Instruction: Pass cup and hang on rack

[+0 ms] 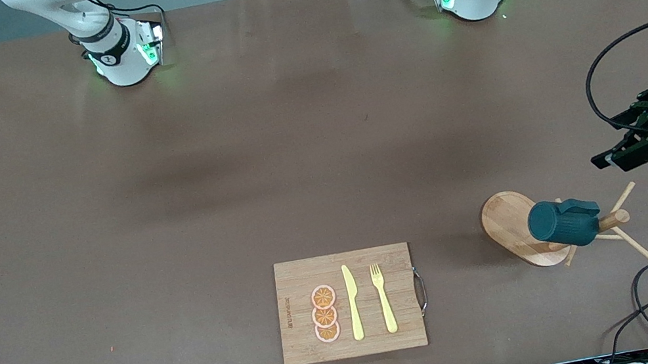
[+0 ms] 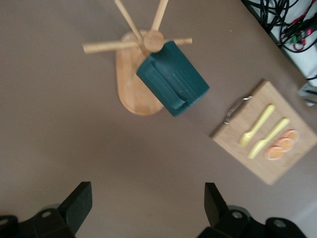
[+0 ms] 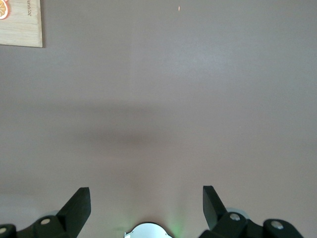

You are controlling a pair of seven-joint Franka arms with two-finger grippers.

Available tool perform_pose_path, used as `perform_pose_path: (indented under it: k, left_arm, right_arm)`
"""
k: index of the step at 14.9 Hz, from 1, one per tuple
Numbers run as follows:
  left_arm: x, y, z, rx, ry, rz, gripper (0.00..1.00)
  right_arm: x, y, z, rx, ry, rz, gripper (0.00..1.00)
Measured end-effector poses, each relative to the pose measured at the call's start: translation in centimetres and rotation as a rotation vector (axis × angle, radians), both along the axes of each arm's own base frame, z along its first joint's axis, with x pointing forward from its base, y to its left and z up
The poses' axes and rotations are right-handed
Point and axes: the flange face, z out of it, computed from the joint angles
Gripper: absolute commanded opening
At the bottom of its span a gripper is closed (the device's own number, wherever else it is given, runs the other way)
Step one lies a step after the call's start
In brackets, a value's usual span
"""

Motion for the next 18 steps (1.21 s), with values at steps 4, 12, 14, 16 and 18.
perform_pose_path:
  k: [4,12,14,16,18]
  left_arm:
    - [-1.4,0.0,3.2,0.177,-0.1,-0.384,1.0]
    - [-6.1,1.9,8.8,0.19,-0.104,-0.488,1.0]
    - [-7.9,2.8,9.5,0.19,-0.091,-0.479,1.0]
    - [-10.0,3.6,9.8,0.191,-0.078,-0.471,1.0]
    - [-12.3,3.7,9.8,0.19,-0.063,-0.469,1.0]
  right_arm:
    - [0.0,0.0,0.0,0.0,0.0,0.0,1.0]
    - [0.0,0.0,0.0,0.0,0.001,0.001,1.0]
    - [0.0,0.0,0.0,0.0,0.001,0.001,1.0]
    - [0.0,0.0,0.0,0.0,0.001,0.001,1.0]
    - [0.0,0.0,0.0,-0.002,0.001,0.001,1.0]
